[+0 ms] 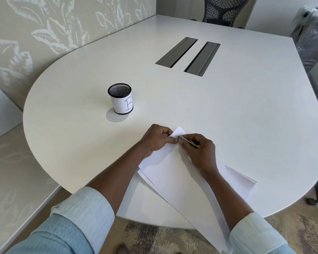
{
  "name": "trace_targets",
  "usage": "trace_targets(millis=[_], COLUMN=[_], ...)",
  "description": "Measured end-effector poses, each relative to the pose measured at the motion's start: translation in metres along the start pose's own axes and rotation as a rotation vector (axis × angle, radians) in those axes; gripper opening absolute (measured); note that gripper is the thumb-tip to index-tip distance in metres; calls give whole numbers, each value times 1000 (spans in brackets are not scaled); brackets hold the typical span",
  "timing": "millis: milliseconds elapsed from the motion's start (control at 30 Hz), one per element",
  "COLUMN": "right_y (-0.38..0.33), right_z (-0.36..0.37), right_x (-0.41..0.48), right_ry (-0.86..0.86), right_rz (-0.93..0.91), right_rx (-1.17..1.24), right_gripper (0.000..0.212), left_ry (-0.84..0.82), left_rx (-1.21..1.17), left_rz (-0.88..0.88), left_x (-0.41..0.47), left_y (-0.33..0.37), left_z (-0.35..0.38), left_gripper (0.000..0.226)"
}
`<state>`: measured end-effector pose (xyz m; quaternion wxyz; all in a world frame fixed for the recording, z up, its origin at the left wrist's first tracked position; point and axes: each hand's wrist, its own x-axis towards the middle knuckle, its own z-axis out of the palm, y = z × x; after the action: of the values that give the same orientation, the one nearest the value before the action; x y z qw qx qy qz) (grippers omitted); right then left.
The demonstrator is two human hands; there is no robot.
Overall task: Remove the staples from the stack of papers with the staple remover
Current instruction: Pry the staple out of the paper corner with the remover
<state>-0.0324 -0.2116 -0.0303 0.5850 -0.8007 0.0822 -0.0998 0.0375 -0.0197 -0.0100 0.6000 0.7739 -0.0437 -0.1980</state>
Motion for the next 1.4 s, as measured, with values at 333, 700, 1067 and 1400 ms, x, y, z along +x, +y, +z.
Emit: trace_targets(millis=[333,700,1067,1400], right_y=[-7,-4,0,-2], right_z=[0,-5,0,2], right_x=[1,-4,-1,-1], right_ry=[22,-1,-4,11], right_rz=[24,0,-13,-24], right_rx=[38,36,-59,-98], right_gripper=[9,13,12,7], left_ry=[34,22,28,32], left_rx=[28,-20,23,39], left_rz=[1,-48,-11,-38], left_x=[1,-3,-3,0], left_y=[-1,4,4,5], left_z=[0,-1,0,0], left_gripper=[20,16,16,20])
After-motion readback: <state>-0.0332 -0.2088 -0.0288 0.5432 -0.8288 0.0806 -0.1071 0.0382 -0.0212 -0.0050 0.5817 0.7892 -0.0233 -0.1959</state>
